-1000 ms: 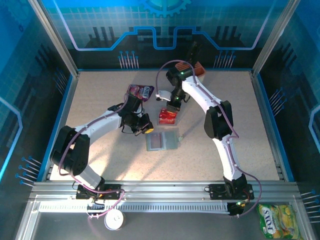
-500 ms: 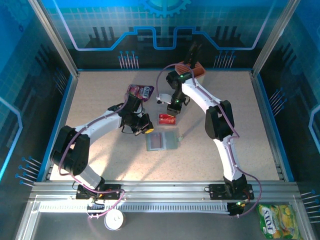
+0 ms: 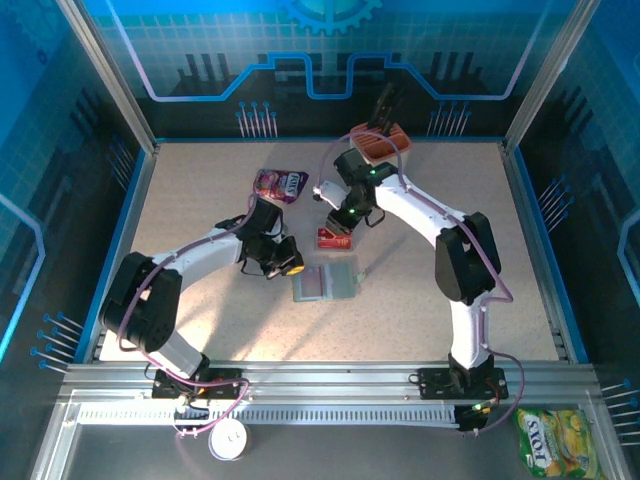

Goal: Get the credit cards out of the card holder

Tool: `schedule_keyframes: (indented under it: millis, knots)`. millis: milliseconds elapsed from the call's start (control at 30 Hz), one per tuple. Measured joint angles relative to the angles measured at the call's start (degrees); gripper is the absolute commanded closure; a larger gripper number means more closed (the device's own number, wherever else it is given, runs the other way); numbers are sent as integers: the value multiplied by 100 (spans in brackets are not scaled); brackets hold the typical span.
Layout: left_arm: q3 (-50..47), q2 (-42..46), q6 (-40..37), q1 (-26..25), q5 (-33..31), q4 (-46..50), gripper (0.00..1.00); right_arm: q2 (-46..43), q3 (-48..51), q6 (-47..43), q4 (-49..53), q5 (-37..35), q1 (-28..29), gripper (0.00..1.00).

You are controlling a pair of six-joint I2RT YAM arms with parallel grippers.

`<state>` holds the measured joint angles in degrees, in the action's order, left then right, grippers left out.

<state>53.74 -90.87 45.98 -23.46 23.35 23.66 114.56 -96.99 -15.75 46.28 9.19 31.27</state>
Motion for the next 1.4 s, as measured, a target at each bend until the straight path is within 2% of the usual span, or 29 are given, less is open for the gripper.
schedule_keyframes:
  millis: [500, 767, 900, 1133, 1400]
  knots:
    - [-1075, 485, 20, 0, -212, -529, 98, -1261, 2426, 3069, -2306, 181, 638, 68]
    - [-1185, 426, 39, 0, -212, -815, 99, -1353, 3119, 4352, -3235, 629, 765, 73]
    - [-1185, 243, 39, 0, -210, -940, 100, -1362, 3379, 4846, -3453, 717, 841, 76]
    - [-1185, 70, 37, 0, -214, -942, 100, -1362, 3534, 5407, -3543, 826, 857, 77]
    - [-1233, -61, 39, 2, -212, -1027, 100, -1220, 3536, 5737, -3550, 1152, 859, 68]
